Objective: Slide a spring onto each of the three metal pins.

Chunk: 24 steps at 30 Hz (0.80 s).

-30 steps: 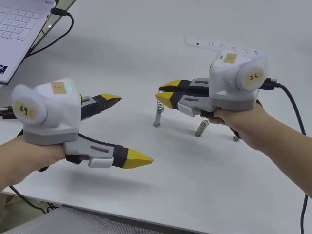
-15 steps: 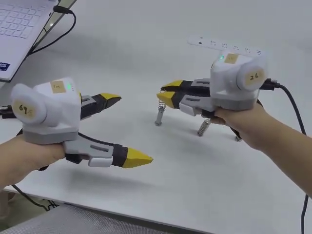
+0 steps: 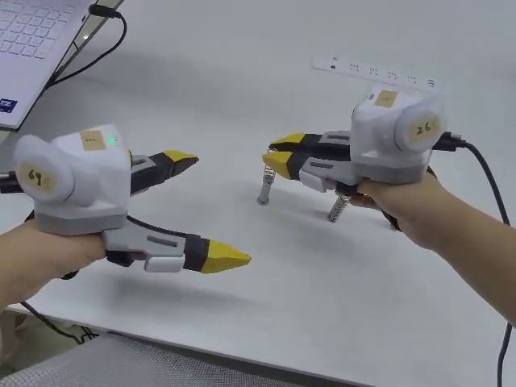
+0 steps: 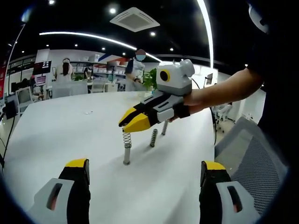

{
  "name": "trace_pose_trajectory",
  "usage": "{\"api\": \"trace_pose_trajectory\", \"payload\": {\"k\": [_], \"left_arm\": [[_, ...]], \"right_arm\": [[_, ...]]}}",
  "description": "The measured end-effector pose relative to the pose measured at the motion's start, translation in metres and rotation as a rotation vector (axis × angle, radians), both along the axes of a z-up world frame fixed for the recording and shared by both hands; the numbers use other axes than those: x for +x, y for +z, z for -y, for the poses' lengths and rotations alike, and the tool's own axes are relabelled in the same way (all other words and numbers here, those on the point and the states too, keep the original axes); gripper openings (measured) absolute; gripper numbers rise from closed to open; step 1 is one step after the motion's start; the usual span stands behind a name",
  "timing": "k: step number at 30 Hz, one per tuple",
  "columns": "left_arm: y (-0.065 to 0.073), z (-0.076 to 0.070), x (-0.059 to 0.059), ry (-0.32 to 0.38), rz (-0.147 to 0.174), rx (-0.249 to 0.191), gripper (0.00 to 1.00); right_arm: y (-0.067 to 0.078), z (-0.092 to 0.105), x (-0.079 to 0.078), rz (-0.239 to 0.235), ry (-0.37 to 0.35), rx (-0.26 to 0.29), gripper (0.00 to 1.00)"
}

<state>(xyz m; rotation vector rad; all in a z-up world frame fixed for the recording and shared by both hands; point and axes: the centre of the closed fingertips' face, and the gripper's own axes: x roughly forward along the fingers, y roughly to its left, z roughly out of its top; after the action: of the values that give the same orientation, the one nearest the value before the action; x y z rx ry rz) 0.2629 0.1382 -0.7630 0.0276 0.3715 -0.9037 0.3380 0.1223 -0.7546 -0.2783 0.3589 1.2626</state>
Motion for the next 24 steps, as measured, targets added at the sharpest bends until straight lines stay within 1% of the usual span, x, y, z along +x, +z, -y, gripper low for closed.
{"api": "trace_pose_trajectory", "payload": {"k": [4, 15, 23, 24], "left_arm": [[0.0, 0.0, 0.0, 0.001, 0.0, -0.004, 0.96], [-0.002, 0.001, 0.001, -0.002, -0.001, -0.001, 0.96], [-0.003, 0.002, -0.001, -0.003, -0.004, -0.001, 0.96], [-0.003, 0.002, -0.001, -0.001, -0.004, -0.001, 0.96]], "right_arm": [[-0.001, 0.0, 0.0, 0.0, -0.001, 0.002, 0.08], [-0.008, 0.002, -0.002, 0.011, 0.006, -0.017, 0.08], [-0.015, 0.001, -0.006, 0.035, 0.031, -0.057, 0.08], [-0.016, 0.001, -0.006, 0.047, 0.037, -0.069, 0.08]]}}
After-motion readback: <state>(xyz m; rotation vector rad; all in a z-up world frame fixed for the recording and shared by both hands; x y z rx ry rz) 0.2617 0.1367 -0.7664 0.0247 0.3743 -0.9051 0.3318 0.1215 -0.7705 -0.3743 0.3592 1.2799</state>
